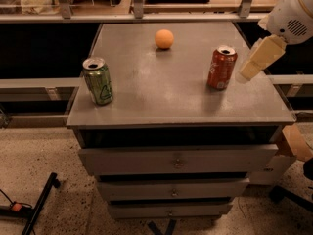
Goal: Move coke can near green can
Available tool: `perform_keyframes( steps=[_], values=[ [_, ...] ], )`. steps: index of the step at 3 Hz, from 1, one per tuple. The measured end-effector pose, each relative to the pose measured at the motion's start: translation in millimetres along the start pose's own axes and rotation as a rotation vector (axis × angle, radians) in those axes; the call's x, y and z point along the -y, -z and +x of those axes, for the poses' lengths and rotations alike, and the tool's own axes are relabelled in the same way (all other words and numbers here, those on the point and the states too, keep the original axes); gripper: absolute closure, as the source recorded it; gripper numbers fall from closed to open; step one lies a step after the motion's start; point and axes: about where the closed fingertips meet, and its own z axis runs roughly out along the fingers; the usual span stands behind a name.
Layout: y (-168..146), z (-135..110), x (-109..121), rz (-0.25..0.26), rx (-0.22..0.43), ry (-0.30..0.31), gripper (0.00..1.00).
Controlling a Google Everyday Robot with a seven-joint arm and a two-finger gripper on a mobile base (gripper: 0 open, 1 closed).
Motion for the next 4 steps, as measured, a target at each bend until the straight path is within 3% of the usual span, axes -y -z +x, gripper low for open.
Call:
perform_keyframes(
  steps=[2,4],
  values=[
    [-25.5,-1.9,16.9,-0.015,0.151,-0.085,0.0],
    [-57.0,-0.2,28.6,0.026,0.201,-0.102,0.0]
  ],
)
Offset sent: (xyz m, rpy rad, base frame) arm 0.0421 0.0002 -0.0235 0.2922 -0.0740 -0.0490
